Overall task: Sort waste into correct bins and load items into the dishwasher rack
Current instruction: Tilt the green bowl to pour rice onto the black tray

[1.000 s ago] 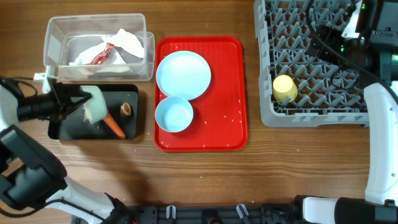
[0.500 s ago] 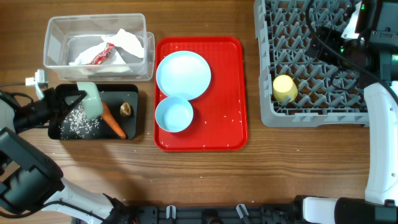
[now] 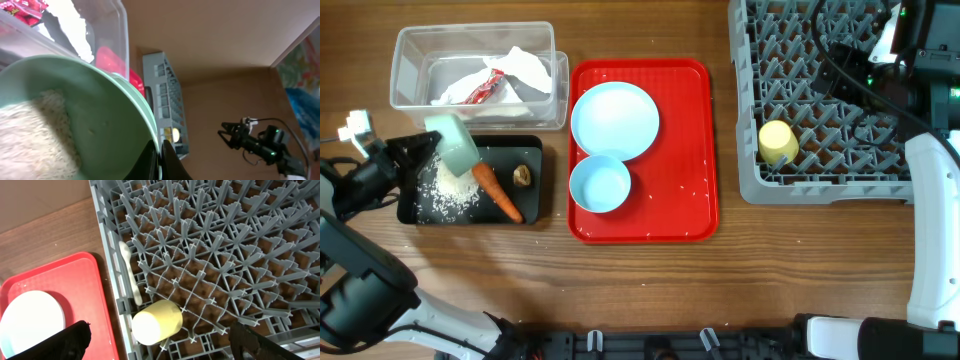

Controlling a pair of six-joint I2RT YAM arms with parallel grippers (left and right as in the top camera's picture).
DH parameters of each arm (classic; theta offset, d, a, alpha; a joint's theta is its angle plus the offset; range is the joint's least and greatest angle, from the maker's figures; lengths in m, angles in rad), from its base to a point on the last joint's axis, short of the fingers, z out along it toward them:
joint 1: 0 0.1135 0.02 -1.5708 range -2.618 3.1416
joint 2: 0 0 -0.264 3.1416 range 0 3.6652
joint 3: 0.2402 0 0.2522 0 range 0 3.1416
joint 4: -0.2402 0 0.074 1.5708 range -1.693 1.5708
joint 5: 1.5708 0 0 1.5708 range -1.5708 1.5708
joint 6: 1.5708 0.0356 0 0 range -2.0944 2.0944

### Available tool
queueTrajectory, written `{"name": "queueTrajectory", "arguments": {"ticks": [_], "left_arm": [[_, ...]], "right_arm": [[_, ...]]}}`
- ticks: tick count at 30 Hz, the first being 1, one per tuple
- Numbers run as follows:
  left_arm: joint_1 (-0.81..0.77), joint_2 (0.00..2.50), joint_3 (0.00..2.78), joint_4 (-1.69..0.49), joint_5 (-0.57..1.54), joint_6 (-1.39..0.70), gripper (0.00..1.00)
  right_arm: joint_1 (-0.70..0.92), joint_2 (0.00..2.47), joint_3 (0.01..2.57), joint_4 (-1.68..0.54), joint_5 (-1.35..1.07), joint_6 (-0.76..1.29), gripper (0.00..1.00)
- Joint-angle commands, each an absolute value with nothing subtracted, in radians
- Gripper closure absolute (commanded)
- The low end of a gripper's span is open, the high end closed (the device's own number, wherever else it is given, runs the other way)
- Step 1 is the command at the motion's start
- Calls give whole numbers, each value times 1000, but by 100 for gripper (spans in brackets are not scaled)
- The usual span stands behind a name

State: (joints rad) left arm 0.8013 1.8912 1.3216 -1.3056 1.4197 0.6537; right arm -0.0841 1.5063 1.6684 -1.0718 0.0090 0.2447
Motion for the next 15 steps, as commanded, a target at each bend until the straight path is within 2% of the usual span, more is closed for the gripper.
{"name": "queueTrajectory", "arguments": {"ticks": [1, 15], "left_arm": [[815, 1880, 1314, -1332, 1498, 673, 96], [900, 1880, 1314, -1431, 1577, 673, 96]], "right_arm": [[-87, 1517, 1660, -1076, 26, 236, 9], [-87, 1517, 1660, -1085, 26, 236, 8]]}}
